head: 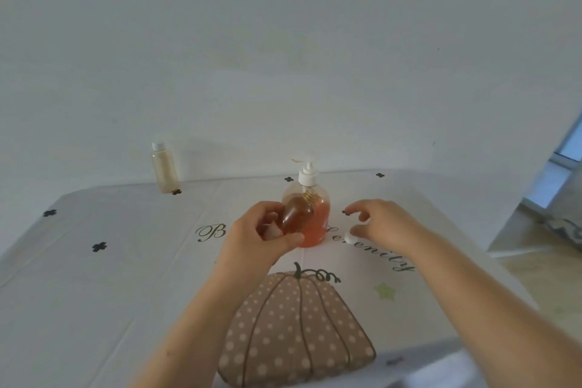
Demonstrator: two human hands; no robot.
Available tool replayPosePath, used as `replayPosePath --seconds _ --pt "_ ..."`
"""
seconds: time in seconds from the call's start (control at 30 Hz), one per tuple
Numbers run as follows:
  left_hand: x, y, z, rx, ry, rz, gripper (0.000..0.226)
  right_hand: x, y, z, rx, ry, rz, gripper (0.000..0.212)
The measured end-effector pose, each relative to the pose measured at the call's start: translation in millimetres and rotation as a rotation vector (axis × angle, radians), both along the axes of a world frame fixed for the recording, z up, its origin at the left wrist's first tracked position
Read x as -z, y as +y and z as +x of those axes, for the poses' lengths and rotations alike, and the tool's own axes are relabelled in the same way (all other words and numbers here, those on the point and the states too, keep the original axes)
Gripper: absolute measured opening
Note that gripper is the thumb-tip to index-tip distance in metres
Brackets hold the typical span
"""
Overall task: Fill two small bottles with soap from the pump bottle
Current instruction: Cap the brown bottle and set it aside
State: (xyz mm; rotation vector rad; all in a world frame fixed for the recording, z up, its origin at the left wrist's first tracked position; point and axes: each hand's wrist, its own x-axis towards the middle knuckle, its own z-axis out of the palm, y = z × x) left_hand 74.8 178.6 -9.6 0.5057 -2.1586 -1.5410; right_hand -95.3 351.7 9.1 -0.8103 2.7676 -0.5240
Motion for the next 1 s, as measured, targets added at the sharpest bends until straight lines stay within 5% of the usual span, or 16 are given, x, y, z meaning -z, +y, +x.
replayPosePath --seconds 0.33,0.63,1.0 --pt "10 16 12 -0.028 -0.029 -0.028 0.041 26 -3 9 -0.049 0.141 0.048 0.034" --pt "4 19 15 -0.024 -0.021 -0.014 0.042 -41 9 53 -0.142 -0.139 -0.658 0.022" --pt "-6 17 21 0.065 -0.036 -0.088 0.04 -54 8 66 -0.255 -0.181 -0.54 0.02"
